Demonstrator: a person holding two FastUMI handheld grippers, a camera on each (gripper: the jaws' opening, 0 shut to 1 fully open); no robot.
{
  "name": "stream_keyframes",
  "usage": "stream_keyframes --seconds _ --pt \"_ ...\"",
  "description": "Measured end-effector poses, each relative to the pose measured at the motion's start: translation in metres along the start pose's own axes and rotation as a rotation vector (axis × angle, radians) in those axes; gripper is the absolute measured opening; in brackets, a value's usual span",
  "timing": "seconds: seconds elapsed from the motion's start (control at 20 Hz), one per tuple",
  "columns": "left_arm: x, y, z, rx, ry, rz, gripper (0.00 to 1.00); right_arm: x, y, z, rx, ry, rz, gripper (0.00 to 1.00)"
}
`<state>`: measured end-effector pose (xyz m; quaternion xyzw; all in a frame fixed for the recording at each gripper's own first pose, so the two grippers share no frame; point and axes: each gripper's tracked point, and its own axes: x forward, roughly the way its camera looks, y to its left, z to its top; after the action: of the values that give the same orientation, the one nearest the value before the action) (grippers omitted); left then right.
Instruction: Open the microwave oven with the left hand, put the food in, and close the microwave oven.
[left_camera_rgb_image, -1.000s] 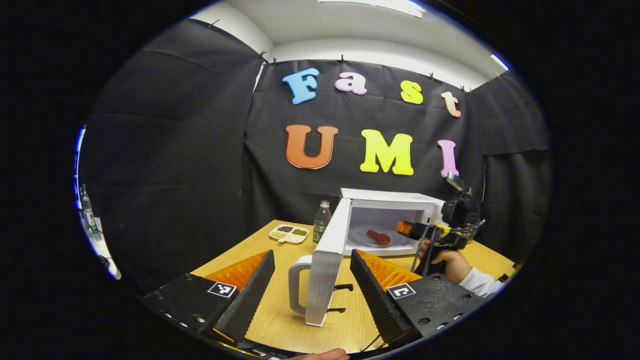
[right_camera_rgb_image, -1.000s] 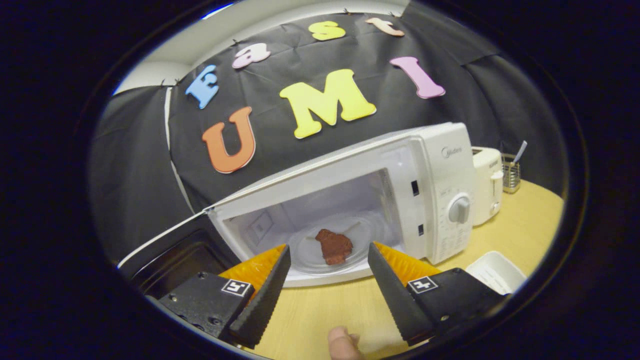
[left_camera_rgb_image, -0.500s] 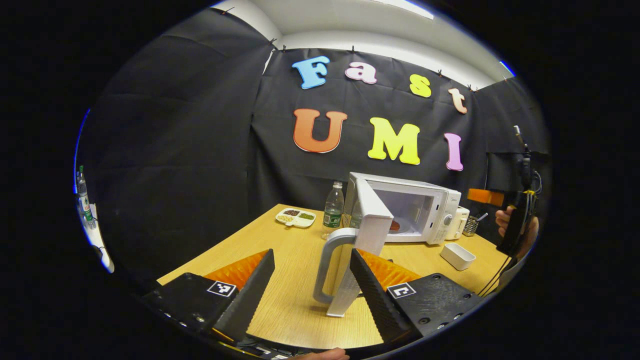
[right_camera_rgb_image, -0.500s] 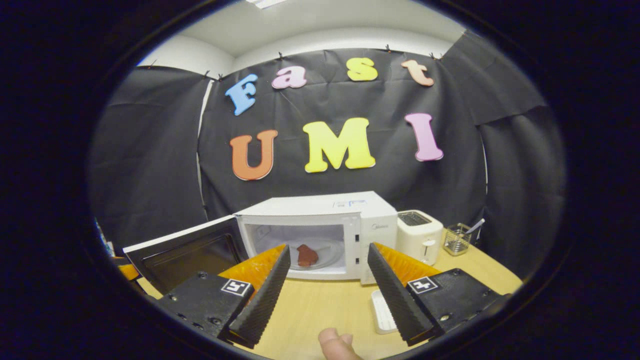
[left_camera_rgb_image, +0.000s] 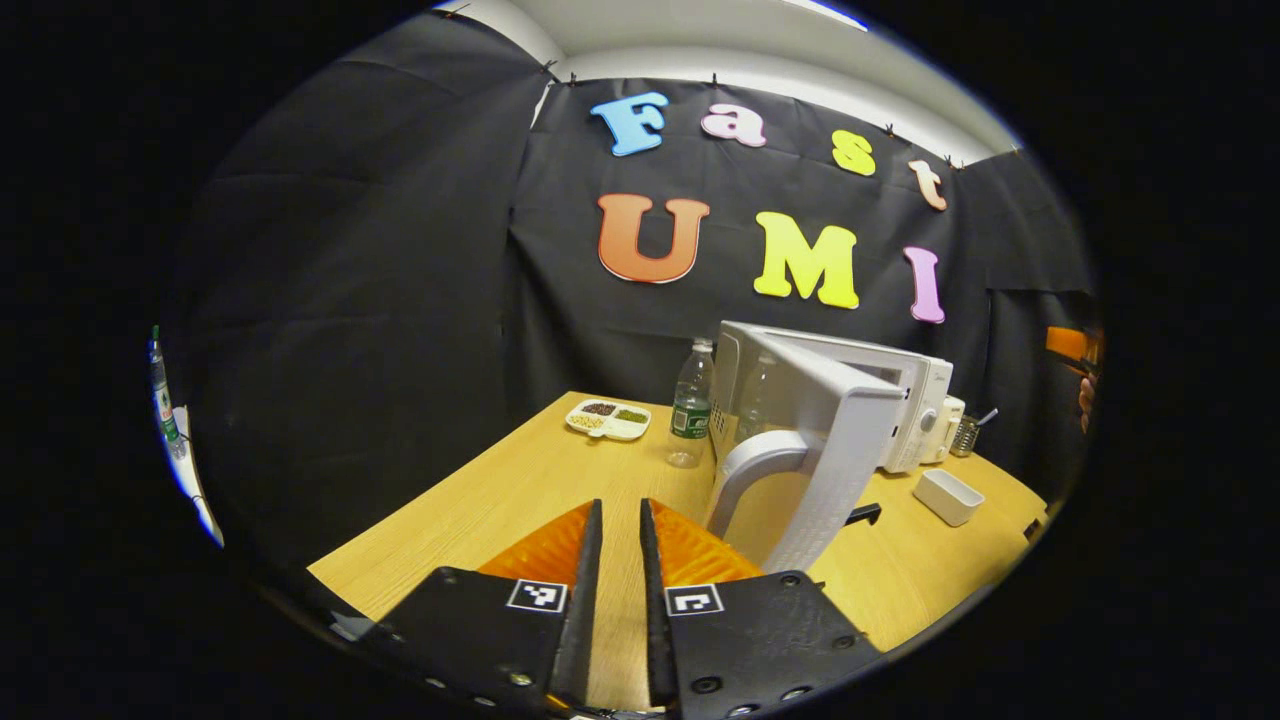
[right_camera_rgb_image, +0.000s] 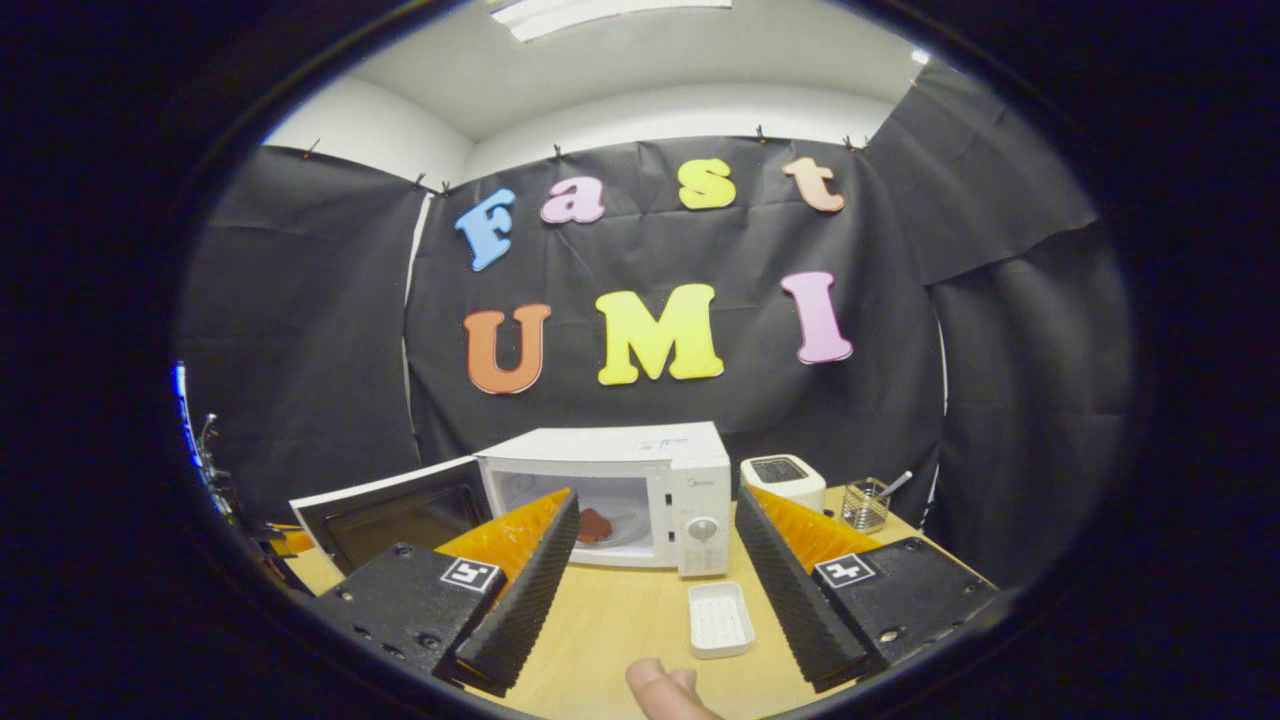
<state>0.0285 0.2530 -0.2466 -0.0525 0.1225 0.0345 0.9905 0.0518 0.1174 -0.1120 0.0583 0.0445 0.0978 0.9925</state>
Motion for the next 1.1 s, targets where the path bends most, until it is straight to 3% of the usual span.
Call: stream_keyframes --seconds 0.05,0.3,0.65,0.7,0.75,1.1 --pt "0.004 -0.005 0.001 0.006 -0.005 -0.014 0.0 -0.004 -0.005 0.002 0.007 -0.01 -0.001 0.99" --pt "0.013 -0.019 -0.001 0.032 -0.03 -0.006 0.0 -0.015 -0.032 0.006 0.036 -0.015 -0.026 0.99" --pt "0.011 -0.078 0.007 0.016 -0.049 -0.105 0.0 -0.021 -0.052 -0.001 0.034 0.016 -0.049 0.99" --pt "0.01 -0.089 0.007 0.013 -0.05 -0.126 0.09 -0.021 -0.055 -0.001 0.034 0.019 -0.054 0.99" --pt "0.011 -0.098 0.006 0.013 -0.049 -0.142 0.0 -0.022 -0.056 -0.001 0.033 0.021 -0.057 0.99" --pt "0.022 -0.16 0.007 -0.01 -0.054 -0.265 0.0 -0.024 -0.073 0.006 0.024 0.037 -0.084 0.99"
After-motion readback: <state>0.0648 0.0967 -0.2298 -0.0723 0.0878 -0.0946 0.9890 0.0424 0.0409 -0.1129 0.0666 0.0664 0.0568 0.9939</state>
